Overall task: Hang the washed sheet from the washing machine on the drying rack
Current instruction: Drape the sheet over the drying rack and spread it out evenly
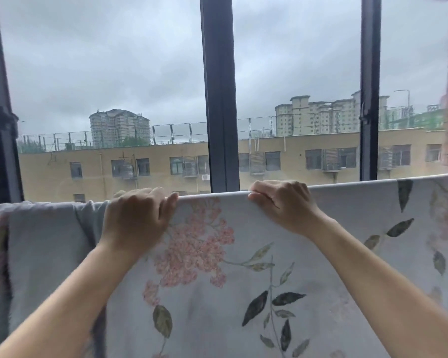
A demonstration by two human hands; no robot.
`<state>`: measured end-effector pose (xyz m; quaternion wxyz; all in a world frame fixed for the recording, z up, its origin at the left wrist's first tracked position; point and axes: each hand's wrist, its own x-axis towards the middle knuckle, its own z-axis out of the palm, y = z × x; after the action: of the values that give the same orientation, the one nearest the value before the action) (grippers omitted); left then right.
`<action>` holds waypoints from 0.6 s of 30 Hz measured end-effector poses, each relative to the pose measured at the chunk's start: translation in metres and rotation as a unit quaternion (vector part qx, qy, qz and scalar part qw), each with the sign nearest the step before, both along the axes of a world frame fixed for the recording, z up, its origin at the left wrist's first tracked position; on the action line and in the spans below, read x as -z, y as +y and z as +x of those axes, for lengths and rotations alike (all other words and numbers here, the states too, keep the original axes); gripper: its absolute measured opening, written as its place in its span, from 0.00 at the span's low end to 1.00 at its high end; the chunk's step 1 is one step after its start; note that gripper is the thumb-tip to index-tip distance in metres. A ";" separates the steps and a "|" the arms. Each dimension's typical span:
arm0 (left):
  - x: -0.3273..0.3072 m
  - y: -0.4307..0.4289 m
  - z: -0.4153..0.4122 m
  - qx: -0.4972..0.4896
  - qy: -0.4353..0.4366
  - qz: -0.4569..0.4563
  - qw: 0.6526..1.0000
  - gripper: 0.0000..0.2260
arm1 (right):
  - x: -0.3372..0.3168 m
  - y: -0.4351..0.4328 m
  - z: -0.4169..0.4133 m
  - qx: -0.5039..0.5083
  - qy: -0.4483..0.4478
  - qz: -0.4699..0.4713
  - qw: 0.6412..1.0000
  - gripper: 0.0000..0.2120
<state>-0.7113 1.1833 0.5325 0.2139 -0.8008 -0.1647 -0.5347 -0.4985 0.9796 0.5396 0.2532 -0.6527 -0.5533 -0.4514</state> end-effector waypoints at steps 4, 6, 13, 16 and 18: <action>0.002 0.024 -0.030 -0.013 -0.012 -0.033 0.999 0.23 | -0.001 -0.005 0.004 -0.004 0.015 0.003 1.000 0.27; 0.001 0.025 -0.033 -0.009 0.000 -0.038 0.999 0.24 | -0.002 -0.005 0.004 0.004 0.042 0.015 0.999 0.26; -0.014 0.005 -0.029 0.144 -0.023 -0.156 0.977 0.06 | -0.014 -0.009 0.007 0.016 0.087 0.034 0.995 0.18; -0.025 0.000 -0.015 0.123 -0.061 -0.148 0.979 0.07 | -0.027 -0.005 0.009 0.039 0.093 0.072 0.992 0.19; -0.029 -0.005 -0.007 0.120 -0.052 -0.165 0.978 0.10 | -0.032 0.003 0.018 0.062 0.126 0.050 0.989 0.20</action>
<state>-0.7178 1.1787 0.5616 0.0045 -0.8100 -0.1643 -0.5629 -0.4800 0.9831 0.5721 0.3245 -0.7240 -0.4525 -0.4072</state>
